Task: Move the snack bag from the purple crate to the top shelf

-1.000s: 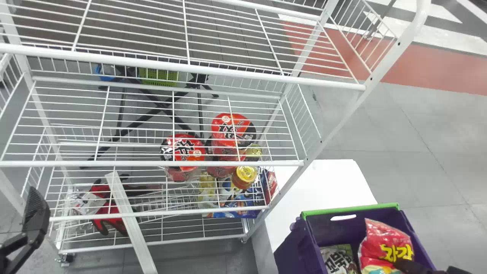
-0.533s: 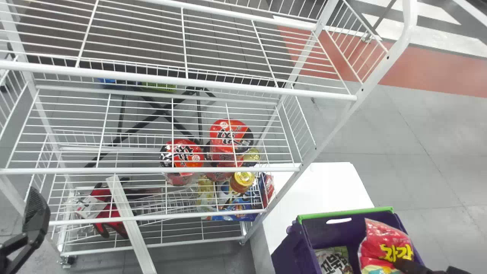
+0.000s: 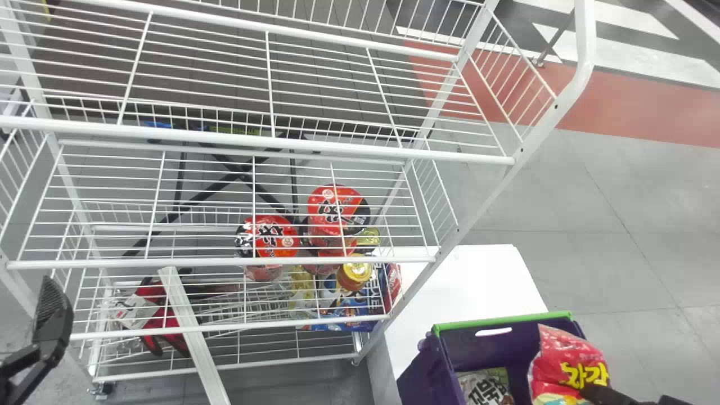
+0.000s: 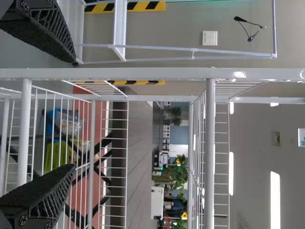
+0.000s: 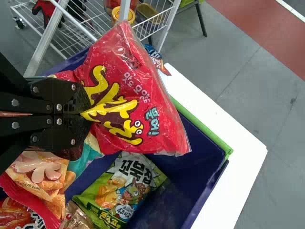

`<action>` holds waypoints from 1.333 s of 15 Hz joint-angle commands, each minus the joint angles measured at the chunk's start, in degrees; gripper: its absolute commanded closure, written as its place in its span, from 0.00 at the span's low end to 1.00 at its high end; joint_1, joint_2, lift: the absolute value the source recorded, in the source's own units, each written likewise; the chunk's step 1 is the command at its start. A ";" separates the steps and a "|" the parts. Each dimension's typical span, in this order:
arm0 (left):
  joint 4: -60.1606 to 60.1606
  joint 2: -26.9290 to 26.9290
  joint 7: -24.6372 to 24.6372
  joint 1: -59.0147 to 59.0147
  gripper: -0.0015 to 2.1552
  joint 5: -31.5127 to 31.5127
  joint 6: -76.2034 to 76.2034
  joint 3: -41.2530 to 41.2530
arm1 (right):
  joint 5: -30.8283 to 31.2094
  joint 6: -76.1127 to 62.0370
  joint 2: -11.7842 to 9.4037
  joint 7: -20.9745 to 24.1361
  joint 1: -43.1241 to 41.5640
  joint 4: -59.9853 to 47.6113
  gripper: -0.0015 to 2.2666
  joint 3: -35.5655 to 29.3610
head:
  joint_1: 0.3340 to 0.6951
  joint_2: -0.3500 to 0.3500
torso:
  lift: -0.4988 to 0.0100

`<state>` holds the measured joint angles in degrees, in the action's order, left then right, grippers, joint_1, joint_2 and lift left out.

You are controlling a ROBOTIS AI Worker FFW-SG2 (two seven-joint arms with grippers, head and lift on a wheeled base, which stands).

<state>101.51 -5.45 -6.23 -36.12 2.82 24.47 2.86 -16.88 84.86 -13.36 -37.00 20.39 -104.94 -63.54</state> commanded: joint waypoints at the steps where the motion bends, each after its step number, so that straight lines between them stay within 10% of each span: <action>1: 0.01 0.00 -0.01 0.00 0.00 0.00 0.00 0.04 | -0.18 0.00 0.00 -0.01 0.00 0.09 1.00 0.00 | 1.00 0.00 | 0.56; 20: -0.08 -0.27 0.52 0.53 0.00 0.87 -0.17 -0.05 | -1.85 -0.17 0.97 -0.18 0.79 0.35 1.00 0.00 | 1.00 0.00 | 0.71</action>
<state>101.37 -5.75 -5.78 -35.63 3.68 24.47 2.77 -18.67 84.87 -12.45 -37.17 21.18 -104.69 -63.67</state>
